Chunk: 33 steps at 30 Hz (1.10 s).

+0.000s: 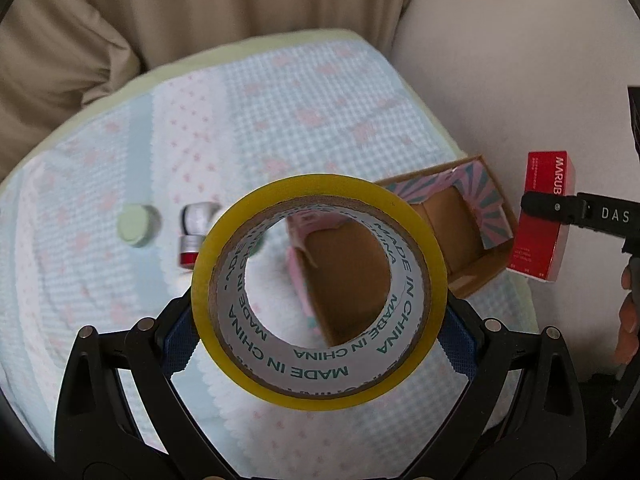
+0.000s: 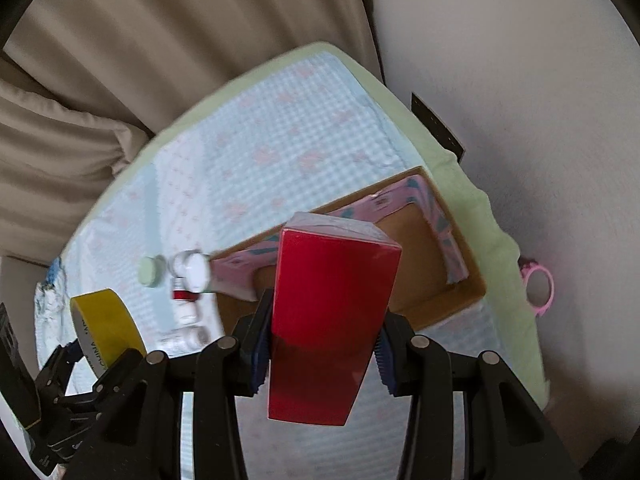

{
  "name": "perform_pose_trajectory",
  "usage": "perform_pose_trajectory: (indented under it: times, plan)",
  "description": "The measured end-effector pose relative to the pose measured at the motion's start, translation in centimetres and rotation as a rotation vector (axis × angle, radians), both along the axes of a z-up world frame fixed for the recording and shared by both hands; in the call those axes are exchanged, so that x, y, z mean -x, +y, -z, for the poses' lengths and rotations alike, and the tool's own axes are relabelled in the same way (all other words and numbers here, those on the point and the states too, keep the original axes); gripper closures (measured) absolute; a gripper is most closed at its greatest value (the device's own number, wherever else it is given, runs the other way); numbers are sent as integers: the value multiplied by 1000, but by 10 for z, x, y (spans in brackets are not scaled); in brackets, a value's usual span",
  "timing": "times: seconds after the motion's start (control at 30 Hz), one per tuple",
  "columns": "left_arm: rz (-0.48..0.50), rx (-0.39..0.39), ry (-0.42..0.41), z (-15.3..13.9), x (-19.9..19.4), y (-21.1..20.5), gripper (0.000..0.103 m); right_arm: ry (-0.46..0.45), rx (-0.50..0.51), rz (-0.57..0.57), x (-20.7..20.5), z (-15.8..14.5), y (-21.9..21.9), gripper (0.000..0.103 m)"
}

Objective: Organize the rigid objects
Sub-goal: 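Carry the red box and tape roll with both tools into the pink box, then open both tools to release the red box and tape roll, lift away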

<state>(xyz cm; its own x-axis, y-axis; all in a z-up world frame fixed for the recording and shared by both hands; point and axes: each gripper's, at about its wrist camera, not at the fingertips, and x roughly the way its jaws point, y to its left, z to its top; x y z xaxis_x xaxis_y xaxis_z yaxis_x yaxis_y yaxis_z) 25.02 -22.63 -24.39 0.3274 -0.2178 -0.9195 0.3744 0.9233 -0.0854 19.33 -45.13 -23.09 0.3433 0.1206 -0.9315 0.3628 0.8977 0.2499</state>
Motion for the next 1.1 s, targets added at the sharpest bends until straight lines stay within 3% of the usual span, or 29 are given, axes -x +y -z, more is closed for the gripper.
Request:
perform_pose_trajectory:
  times: [0.17,0.37,0.67,0.93,1.07,1.1]
  plan:
    - [16,-49,76,49,-23,-42,6,73,-17,-53,-28,48,-31,63]
    - [59,-106,171,106,-39,-84,6,162,-7,-152,-52,95,-38,63]
    - [57,-155,287,174,-48,-104,6,284,11,-233,-68,159,-41,63]
    - [55,-193,302,188,-53,-104,6,329,30,-298,-72,177,-36,63]
    - [40,-160,311,183,-55,-104,5,345,11,-299,-74,181,-38,63]
    - [37,-157,313,181,-55,-103,0,347,12,-300,-74,182,-39,62]
